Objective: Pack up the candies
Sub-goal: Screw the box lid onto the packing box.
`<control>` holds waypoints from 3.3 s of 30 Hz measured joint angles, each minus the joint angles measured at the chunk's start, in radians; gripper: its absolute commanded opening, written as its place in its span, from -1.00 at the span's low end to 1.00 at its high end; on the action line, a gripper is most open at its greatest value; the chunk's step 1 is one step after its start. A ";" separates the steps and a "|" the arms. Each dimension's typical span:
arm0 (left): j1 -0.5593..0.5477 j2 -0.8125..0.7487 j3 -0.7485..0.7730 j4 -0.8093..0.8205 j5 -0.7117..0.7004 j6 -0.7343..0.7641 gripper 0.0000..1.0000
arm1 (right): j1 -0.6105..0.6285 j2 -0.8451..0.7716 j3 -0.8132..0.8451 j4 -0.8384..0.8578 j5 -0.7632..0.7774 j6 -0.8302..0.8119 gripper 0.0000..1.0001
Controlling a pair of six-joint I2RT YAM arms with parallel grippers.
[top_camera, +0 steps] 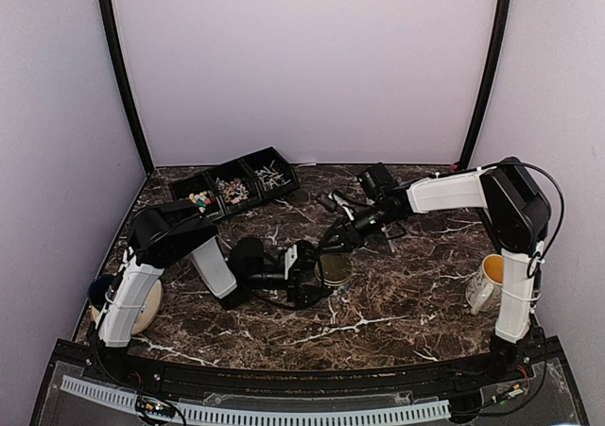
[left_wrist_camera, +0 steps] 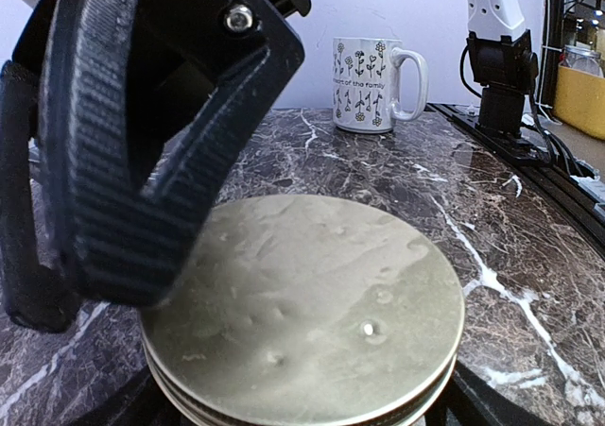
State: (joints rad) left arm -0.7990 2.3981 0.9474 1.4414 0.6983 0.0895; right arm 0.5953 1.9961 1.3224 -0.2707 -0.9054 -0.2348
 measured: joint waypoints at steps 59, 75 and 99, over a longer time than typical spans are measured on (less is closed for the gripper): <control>-0.003 0.002 0.006 -0.008 0.026 0.004 0.73 | -0.053 -0.243 -0.407 0.213 0.099 0.128 -0.60; -0.003 0.002 0.006 -0.007 0.032 0.004 0.72 | -0.016 -0.367 -0.525 0.227 0.186 0.233 -0.60; -0.002 0.003 0.008 -0.008 0.014 0.003 0.71 | 0.010 -0.250 -0.237 0.159 0.184 0.202 -0.16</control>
State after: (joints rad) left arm -0.8013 2.4008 0.9554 1.4338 0.7120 0.0921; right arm 0.6056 1.7458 1.0851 -0.1120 -0.7212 -0.0330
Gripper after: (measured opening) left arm 0.859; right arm 0.417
